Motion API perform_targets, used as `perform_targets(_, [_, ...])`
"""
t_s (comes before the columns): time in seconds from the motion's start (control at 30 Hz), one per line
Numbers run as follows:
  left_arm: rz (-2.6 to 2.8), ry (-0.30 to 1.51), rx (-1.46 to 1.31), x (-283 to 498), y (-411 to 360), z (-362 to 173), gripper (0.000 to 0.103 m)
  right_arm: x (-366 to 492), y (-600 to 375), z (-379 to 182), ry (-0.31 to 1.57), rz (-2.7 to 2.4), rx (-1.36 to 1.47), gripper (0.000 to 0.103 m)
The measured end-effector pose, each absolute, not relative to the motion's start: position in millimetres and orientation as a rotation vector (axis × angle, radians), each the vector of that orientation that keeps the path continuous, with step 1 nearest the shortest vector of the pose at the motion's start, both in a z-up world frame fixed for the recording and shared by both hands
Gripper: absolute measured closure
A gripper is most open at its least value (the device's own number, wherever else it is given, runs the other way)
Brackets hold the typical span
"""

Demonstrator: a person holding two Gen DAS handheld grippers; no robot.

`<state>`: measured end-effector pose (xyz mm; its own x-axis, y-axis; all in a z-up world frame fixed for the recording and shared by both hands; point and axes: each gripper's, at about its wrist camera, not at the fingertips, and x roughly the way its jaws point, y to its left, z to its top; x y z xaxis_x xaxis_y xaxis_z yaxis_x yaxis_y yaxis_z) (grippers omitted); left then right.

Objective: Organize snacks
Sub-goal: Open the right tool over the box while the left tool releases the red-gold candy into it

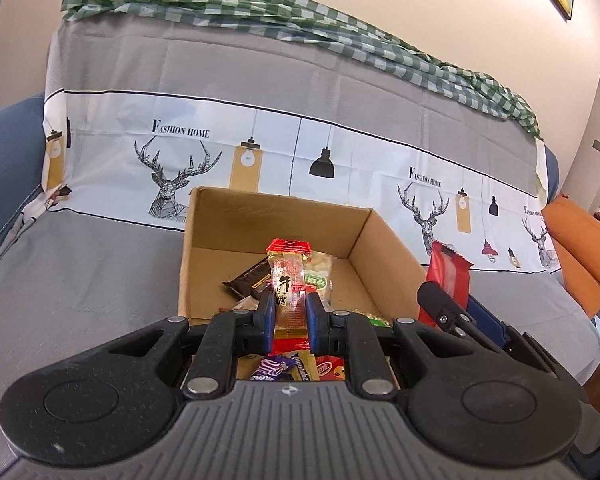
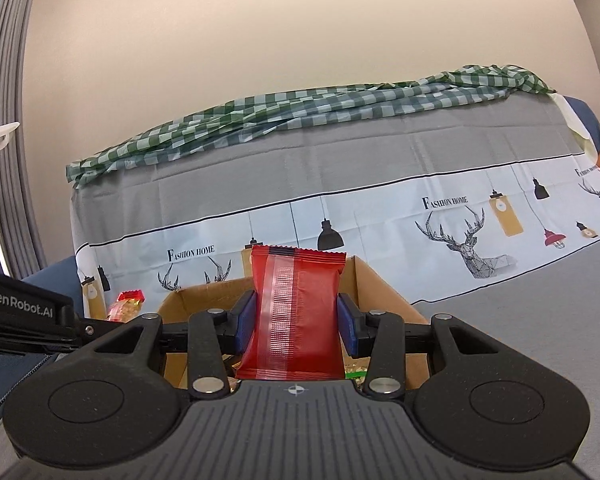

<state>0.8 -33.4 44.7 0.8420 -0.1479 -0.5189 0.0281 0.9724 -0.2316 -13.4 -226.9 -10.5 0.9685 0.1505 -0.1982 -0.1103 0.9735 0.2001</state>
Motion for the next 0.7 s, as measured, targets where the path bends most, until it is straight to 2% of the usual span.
perform_targets(0.63, [-0.133,0.568,-0.211,3.9,-38.4,44.9,0.086,-14.8,-226.9,-10.4,0.196,0.136,0.191,0.059])
perform_targets(0.67, [-0.136,0.567,-0.205,3.7,-39.9,45.6,0.080,-14.5,-226.7,-10.5,0.198,0.139,0.191,0.058])
perform_targets(0.7, [-0.138,0.569,-0.194,3.7,-40.9,46.2,0.056,-14.2,-225.8,-10.3,0.204,0.139,0.189,0.055])
